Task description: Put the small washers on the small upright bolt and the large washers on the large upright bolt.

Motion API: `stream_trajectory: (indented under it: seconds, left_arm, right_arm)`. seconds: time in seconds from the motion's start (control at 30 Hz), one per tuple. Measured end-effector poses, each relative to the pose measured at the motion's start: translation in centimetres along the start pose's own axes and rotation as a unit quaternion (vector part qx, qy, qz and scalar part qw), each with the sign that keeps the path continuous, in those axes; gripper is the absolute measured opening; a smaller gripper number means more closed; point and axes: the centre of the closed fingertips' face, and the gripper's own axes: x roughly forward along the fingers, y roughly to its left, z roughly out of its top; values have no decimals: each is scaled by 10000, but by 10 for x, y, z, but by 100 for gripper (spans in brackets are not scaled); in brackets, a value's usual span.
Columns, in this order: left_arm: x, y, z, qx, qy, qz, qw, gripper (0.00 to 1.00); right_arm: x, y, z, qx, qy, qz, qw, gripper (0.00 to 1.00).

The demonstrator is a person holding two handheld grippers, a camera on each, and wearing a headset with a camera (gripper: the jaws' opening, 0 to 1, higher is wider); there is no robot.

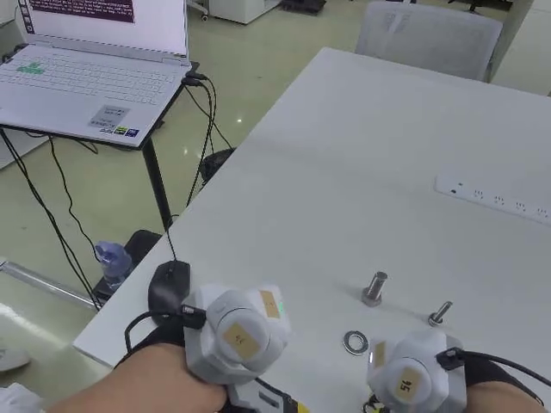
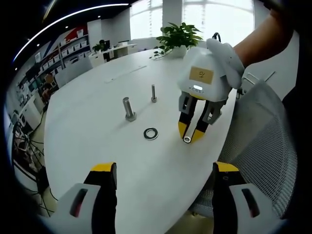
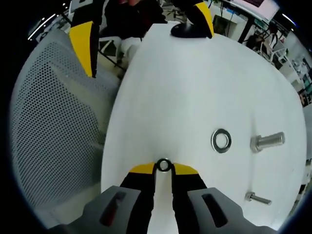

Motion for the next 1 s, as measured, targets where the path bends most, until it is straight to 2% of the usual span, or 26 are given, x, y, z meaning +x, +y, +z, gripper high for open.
stream_trajectory:
  seconds: [0.17, 0.33, 0.7, 1.0]
  left_arm:
    - [1, 0, -2, -5, 24, -7, 10000, 80]
    - [1, 1, -2, 2, 34, -19, 10000, 80]
    - [2, 4, -2, 50, 58, -52, 10000, 79]
    - [4, 5, -1, 71, 73, -85, 9999, 79]
  right_arm:
    - [-3, -3, -5, 126, 3, -1, 9999, 13]
    - [-13, -11, -9, 400, -79, -27, 9992, 13]
    - [-44, -43, -31, 772, -72, -261, 9966, 13]
    - [-67, -71, -60, 1071, 90, -423, 9933, 13]
